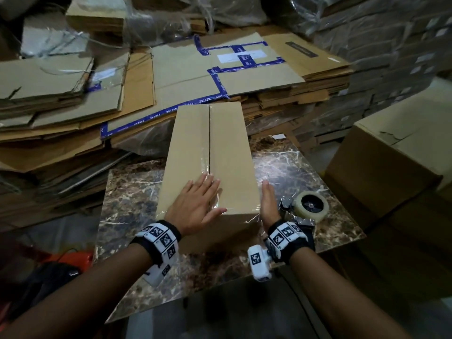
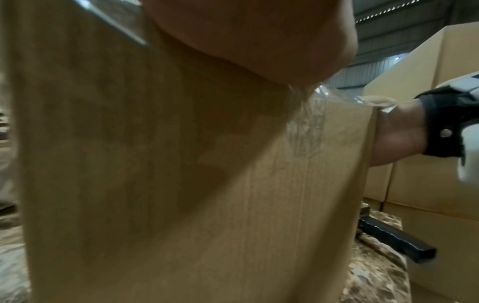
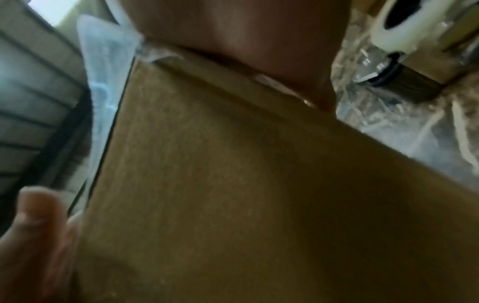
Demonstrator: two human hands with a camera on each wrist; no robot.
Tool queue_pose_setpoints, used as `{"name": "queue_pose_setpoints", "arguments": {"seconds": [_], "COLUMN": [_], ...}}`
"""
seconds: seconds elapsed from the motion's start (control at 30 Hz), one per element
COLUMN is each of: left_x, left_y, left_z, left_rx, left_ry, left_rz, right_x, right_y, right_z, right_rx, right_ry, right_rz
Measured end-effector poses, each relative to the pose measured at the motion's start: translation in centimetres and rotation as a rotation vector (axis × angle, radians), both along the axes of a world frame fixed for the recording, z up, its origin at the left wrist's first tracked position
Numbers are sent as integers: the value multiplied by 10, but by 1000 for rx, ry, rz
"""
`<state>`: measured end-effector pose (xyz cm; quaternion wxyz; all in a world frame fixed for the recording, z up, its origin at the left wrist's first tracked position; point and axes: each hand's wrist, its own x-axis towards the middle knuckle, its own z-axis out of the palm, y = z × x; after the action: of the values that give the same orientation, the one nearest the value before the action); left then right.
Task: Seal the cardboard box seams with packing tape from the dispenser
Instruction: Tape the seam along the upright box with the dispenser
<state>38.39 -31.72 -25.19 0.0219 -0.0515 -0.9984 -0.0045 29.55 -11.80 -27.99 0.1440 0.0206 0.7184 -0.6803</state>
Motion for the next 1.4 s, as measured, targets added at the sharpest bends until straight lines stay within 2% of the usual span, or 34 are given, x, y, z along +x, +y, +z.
{"name": "queue_pose_setpoints", "arguments": {"seconds": [0.1, 0.23, 0.3, 0.5, 0.67, 0.9, 1.2, 1.4], "left_x": [0, 3, 2, 3, 3, 3, 3, 4], "left_y": [0, 1, 2, 3, 2, 4, 3, 3], "left_z": [1, 3, 2, 3, 3, 6, 3, 4], "left_rx": [44, 65, 68, 49, 40, 26, 30, 36], "left_ry": [24, 55, 76, 72, 86, 79, 81, 93], "left_rz": [19, 26, 21, 57, 73, 86, 92, 89], "right_x": [11, 12, 6, 2, 1, -25, -20, -13], "right_y": [10, 24, 26, 33, 32, 50, 50, 53], "right_z": [17, 9, 2, 16, 27, 50, 52, 41], "right_rx": [214, 449, 599, 902, 1090, 1303, 1241, 1132], "right_ry": [325, 653, 749, 843, 852, 894, 904, 934], "right_rz": [-48, 273, 428, 660, 789, 1129, 1118, 1011]}}
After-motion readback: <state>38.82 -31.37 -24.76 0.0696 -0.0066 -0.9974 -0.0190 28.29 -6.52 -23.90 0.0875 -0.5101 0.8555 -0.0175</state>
